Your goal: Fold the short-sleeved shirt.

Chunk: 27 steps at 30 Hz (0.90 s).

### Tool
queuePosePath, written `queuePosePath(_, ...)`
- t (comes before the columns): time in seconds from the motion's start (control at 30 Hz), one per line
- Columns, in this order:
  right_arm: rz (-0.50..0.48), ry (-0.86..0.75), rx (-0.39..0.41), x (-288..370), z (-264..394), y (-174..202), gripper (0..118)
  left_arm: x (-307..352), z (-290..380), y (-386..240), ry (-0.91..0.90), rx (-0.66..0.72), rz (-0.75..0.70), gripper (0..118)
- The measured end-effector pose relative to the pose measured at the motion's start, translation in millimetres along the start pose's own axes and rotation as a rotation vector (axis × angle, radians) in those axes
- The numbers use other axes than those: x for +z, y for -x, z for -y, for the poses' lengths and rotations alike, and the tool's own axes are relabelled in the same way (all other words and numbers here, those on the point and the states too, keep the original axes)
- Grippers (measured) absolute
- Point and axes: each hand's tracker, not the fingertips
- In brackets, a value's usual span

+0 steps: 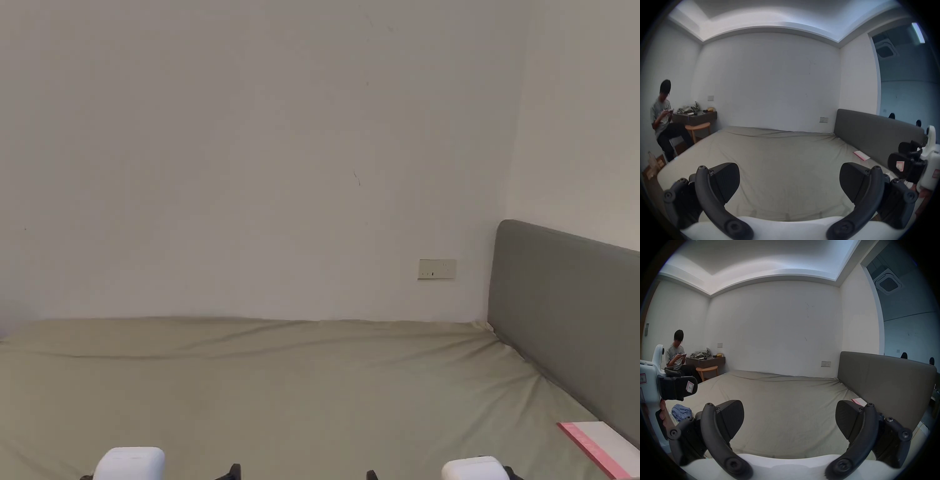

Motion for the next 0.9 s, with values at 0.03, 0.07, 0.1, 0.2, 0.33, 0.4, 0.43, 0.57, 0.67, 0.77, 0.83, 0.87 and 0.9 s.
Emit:
queuePosePath(0.03,0.003,-0.001,-0.005,0,0,0,114,1,0,-2,0.002,-0.008,-0.002,118)
queuePosePath(0.07,0.007,-0.001,-0.01,0,0,-1,114,2,-1,-3,0.007,-0.013,-0.004,118)
queuePosePath(0.1,0.011,-0.001,-0.014,1,0,-1,114,3,-2,-4,0.015,-0.017,-0.005,118)
queuePosePath(0.2,0.017,-0.007,-0.017,3,2,-1,114,6,-1,-7,0.023,-0.039,0.038,118)
queuePosePath(0.33,0.016,-0.001,-0.007,5,1,-1,114,11,-1,-9,0.012,-0.022,0.069,118)
queuePosePath(0.4,0.019,0.0,-0.003,5,1,-1,114,12,-2,-10,0.011,-0.012,0.064,118)
queuePosePath(0.43,0.019,0.0,-0.002,6,1,-1,114,12,-3,-12,0.012,-0.012,0.062,118)
queuePosePath(0.57,0.024,-0.004,-0.009,5,-2,-2,114,11,-5,-17,0.028,-0.048,-0.019,118)
queuePosePath(0.67,0.026,-0.011,-0.013,5,-4,-1,114,10,-5,-15,0.033,-0.031,-0.032,118)
queuePosePath(0.77,0.026,-0.013,-0.004,5,-5,1,114,8,-7,-6,0.077,0.026,0.019,118)
queuePosePath(0.83,0.025,-0.016,-0.001,6,-5,1,114,8,-8,-4,0.075,0.034,0.016,118)
queuePosePath(0.87,0.023,-0.015,0.0,6,-5,1,114,7,-9,-3,0.069,0.037,0.003,118)
queuePosePath(0.9,0.023,-0.014,0.0,6,-5,2,114,7,-9,-3,0.06,0.035,-0.016,118)
